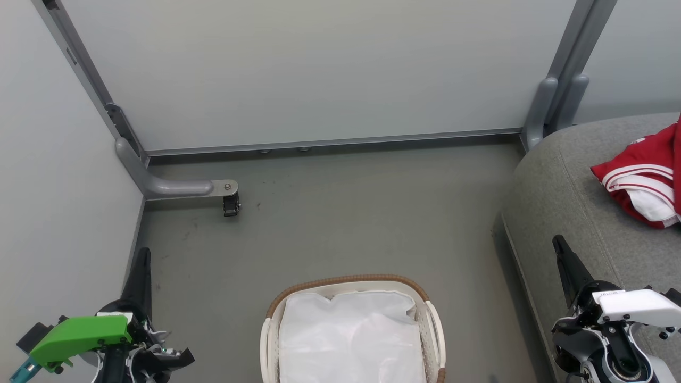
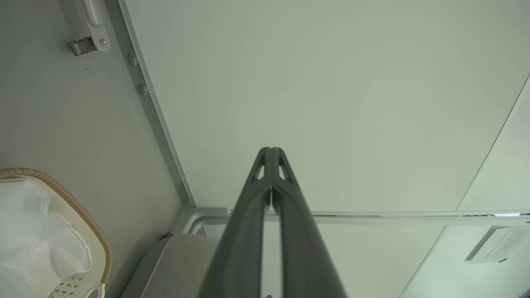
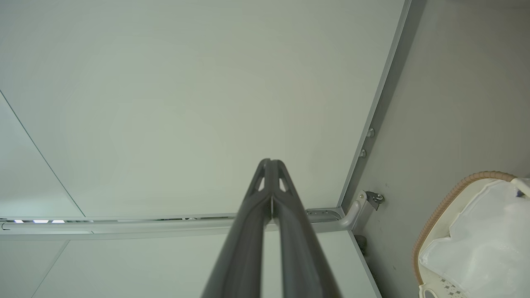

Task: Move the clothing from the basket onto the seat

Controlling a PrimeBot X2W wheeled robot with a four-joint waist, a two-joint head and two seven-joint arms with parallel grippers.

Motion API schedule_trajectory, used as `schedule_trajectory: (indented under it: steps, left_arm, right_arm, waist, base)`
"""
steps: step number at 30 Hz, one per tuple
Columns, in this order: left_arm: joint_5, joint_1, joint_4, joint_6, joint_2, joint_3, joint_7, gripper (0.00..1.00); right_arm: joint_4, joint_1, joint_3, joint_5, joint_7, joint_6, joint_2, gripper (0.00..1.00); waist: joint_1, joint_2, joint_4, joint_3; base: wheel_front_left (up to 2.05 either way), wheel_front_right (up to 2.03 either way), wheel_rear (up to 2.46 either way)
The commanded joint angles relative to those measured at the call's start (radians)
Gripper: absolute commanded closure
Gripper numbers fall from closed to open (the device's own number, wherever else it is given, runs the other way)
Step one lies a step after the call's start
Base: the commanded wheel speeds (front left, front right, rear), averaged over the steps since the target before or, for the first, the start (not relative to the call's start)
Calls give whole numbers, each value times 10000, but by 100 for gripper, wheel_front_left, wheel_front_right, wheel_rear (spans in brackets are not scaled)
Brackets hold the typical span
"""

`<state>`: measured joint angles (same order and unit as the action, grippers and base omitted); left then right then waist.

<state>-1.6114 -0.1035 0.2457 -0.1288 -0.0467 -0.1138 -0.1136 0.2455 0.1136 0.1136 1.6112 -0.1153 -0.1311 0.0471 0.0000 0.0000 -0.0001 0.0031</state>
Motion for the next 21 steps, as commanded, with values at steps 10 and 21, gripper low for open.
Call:
schedule_trajectory:
  steps: [10, 21]
  left_arm:
    - [-28, -107, -19, -42, -65, -23, -45, 100]
    - [-29, -107, -18, -42, -66, -22, -44, 100]
  right_arm:
    - [-37, -105, 24, 34, -14, 7, 59, 100]
    - [-37, -105, 24, 34, -15, 7, 58, 100]
  waist:
    - [0, 0, 1, 0]
    - [0, 0, 1, 0]
  base:
    - [0, 0, 0]
    - [0, 0, 0]
